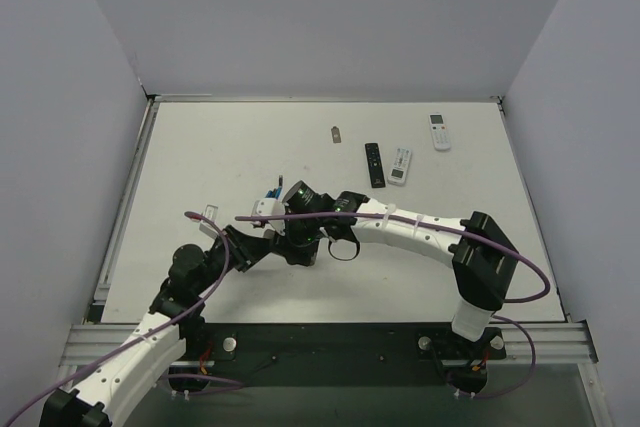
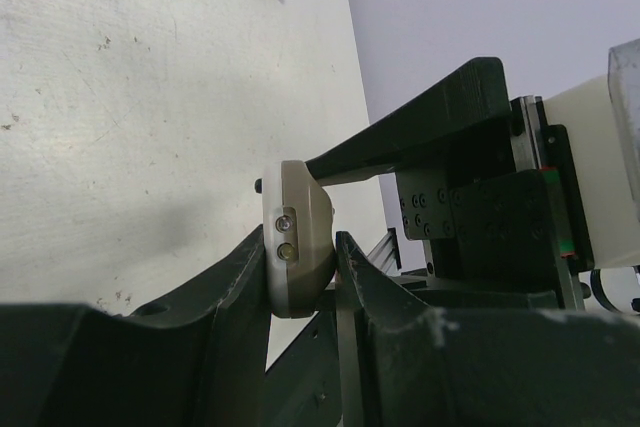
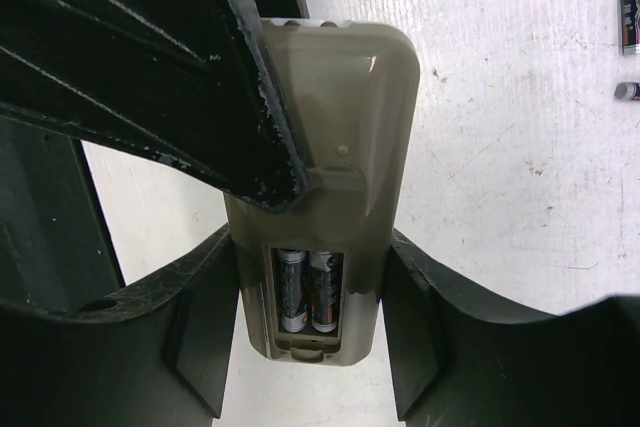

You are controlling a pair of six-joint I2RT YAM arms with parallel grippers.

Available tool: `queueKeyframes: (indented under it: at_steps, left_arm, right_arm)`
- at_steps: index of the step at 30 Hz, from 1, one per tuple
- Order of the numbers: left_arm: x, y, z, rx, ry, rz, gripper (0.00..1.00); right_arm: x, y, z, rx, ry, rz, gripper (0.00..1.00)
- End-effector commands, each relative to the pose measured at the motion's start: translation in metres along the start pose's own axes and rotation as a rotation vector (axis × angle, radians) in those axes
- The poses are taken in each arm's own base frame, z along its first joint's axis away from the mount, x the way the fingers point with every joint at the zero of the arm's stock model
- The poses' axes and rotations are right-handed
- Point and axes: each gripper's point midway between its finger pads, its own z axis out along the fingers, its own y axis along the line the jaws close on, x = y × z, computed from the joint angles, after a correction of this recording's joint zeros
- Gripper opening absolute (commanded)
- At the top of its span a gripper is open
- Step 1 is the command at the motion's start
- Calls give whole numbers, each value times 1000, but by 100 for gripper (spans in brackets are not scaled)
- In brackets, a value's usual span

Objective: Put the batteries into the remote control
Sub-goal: Place the remote control at the center of the board.

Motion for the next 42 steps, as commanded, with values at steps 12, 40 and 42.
queueKeyframes:
  at_steps: [12,40,42]
  left_arm:
    - [-50,-8,-32,-248,-174,270,82]
    - [-127,-62,-104,-376,-486,734,93]
    - [-127,-63,-104,-373,-483,745,93]
  right_arm:
    - [60,-43,-36,138,87,198,0]
    - [96,-92,37,193,345,339,54]
    - [94,-93,34,203,340,341,66]
